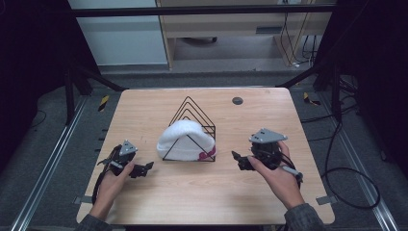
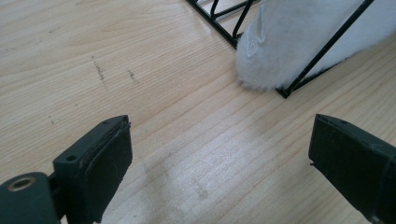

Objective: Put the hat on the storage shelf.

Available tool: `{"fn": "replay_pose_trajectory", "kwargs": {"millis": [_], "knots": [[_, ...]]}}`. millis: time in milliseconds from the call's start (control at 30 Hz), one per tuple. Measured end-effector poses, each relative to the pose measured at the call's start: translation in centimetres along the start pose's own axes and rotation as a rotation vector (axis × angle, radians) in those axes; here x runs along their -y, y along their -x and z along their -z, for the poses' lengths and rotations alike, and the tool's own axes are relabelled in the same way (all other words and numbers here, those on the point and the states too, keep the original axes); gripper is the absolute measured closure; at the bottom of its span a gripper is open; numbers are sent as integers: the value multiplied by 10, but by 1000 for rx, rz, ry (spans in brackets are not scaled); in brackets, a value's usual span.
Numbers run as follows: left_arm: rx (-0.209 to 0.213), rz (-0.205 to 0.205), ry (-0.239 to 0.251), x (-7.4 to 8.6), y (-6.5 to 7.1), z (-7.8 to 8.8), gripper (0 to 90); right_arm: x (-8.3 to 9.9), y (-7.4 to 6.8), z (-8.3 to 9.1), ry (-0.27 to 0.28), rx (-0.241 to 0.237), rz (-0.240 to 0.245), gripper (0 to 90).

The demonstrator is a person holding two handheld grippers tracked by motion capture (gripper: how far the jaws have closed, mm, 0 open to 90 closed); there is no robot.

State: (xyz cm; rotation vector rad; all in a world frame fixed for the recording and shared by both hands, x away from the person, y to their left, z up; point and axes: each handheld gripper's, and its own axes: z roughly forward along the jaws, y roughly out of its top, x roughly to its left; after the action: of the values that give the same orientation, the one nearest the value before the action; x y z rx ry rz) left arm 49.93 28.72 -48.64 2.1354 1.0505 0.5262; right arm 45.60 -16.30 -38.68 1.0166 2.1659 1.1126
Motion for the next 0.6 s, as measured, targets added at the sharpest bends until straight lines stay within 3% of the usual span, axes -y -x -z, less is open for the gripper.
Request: {"fn": "replay_pose_trajectory", "kwargs": {"millis": [167, 333, 467, 600], "knots": [[9, 17, -13, 3, -3, -9, 55, 38, 15, 1, -48, 47, -26, 125], [13, 37, -39, 7, -8, -18, 54, 74, 32, -1, -79, 61, -110, 134], [15, 46, -34, 8, -7, -19, 43, 89, 41, -5, -89, 50, -165, 133], [11, 33, -35, 9, -6, -21, 29, 95, 47, -10, -98, 60, -174, 133]]}}
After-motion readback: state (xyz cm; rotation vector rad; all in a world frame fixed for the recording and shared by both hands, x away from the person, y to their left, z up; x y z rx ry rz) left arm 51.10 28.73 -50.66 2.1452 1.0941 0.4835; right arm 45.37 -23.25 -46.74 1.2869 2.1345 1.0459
